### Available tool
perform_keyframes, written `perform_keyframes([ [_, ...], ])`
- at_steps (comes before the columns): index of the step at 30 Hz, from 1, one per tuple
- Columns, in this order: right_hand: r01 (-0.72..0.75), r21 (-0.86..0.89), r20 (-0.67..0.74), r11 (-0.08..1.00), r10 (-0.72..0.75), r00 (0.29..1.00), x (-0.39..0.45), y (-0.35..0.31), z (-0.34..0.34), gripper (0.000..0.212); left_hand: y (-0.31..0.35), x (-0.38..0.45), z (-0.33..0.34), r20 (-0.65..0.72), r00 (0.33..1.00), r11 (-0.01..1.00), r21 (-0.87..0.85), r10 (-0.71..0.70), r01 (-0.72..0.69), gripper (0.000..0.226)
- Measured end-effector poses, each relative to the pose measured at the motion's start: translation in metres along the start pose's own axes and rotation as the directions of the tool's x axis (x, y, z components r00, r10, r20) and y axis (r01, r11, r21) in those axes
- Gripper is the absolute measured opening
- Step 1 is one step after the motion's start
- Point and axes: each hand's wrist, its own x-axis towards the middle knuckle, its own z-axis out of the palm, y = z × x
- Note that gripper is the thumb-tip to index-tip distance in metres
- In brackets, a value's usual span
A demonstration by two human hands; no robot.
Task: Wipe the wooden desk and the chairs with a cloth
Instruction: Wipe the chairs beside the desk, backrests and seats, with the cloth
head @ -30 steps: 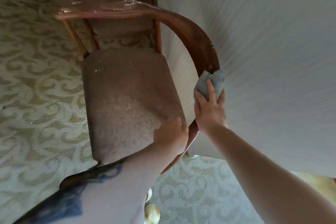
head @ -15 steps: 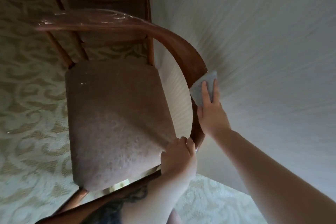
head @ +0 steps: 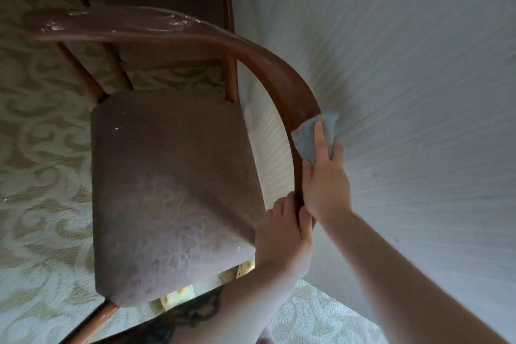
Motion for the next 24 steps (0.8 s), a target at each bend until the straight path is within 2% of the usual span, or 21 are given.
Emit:
perform_keyframes([
  [3,0.059,-0.063,0.105,0.996,-0.052,0.993,0.063,-0.010,-0.014,0.070,0.002,0.000,-0.002,-0.003,0.997,0.997,0.008,-0.079,0.079,0.073],
  [5,0.075,-0.013,0.121,0.997,-0.073,0.990,0.091,-0.021,-0.019,0.067,0.002,0.001,-0.001,-0.009,0.995,0.995,0.007,-0.101,0.101,0.080],
  [8,0.038,0.120,0.086,0.992,-0.048,0.995,0.104,-0.027,-0.016,0.048,0.003,0.000,-0.002,-0.005,0.994,0.994,0.013,-0.107,0.107,0.089],
  [11,-0.167,0.346,-0.036,0.923,0.191,0.981,0.103,-0.017,-0.012,0.043,0.002,0.000,-0.001,-0.006,0.995,0.995,0.031,-0.099,0.099,0.076],
  [13,-0.302,0.496,-0.079,0.814,0.388,0.918,0.076,-0.010,-0.008,0.033,0.002,0.000,-0.001,0.004,0.993,0.993,0.021,-0.116,0.116,0.071],
  [14,-0.340,0.497,-0.085,0.798,0.435,0.896,0.051,-0.010,-0.005,0.032,0.001,0.000,0.000,0.013,0.992,0.992,0.014,-0.125,0.125,0.067],
  [16,-0.307,0.379,-0.150,0.873,0.386,0.910,-0.001,-0.011,0.002,0.037,-0.002,0.001,0.003,0.031,0.991,0.991,0.023,-0.129,0.129,0.045],
  [18,-0.185,0.182,-0.159,0.966,0.215,0.964,-0.028,-0.012,0.007,0.047,-0.004,0.001,0.006,0.041,0.992,0.991,0.051,-0.123,0.121,0.029],
  [20,-0.088,-0.055,-0.073,0.995,0.084,0.994,-0.013,-0.009,0.005,0.048,-0.004,0.002,0.007,0.030,0.993,0.992,0.059,-0.112,0.110,0.038],
  [22,0.009,-0.241,-0.002,0.971,-0.009,1.000,0.019,-0.008,-0.002,0.047,0.001,0.001,0.005,0.001,0.994,0.993,0.056,-0.106,0.106,0.057],
  [24,0.117,-0.320,0.055,0.940,-0.105,0.993,0.059,-0.013,-0.010,0.046,0.002,0.000,0.004,-0.022,0.994,0.993,0.055,-0.104,0.105,0.074],
])
